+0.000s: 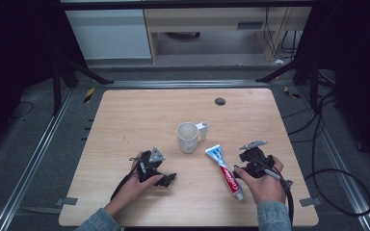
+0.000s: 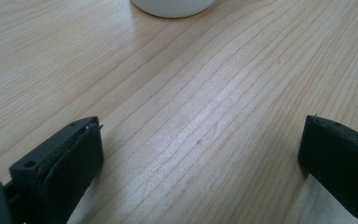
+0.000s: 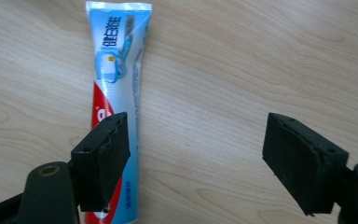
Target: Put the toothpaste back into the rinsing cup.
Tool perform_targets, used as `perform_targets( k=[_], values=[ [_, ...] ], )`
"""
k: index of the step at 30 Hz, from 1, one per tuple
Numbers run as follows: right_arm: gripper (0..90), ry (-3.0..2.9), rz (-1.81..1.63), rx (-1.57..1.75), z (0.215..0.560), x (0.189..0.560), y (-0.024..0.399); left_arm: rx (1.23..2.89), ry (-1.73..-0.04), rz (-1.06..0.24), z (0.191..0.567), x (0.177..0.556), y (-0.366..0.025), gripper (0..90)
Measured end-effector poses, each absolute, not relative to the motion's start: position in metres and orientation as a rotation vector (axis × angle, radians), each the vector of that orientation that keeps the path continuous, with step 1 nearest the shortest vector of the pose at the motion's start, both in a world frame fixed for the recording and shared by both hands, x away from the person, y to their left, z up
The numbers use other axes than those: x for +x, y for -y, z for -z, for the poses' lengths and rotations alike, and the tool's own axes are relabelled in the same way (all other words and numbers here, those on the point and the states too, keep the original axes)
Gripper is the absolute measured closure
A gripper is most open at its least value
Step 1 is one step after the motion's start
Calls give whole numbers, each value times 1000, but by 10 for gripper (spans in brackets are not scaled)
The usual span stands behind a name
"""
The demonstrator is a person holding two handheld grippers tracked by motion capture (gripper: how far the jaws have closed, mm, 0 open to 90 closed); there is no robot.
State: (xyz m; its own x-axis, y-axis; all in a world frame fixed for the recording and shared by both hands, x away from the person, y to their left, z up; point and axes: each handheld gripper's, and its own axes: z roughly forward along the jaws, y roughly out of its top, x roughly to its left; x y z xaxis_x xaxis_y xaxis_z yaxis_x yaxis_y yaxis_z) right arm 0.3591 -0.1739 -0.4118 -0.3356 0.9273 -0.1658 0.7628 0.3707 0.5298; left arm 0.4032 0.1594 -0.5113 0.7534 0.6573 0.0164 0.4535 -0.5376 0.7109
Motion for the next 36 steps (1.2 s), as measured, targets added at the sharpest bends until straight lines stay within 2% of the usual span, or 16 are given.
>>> perform_targets(
  k=[5, 13, 25, 36],
  values=[
    [286, -2251, -490, 1457, 400, 375, 164, 2235, -825, -369, 511, 403, -160, 0],
    [347, -2340, -477, 1427, 404, 394, 145, 2235, -824, -368, 511, 403, -160, 0],
    [389, -2460, -399, 1415, 435, 418, 112, 2236, -820, -367, 511, 404, -160, 0],
    [430, -2500, -338, 1472, 458, 437, 109, 2234, -822, -366, 511, 403, -160, 0]
  ],
)
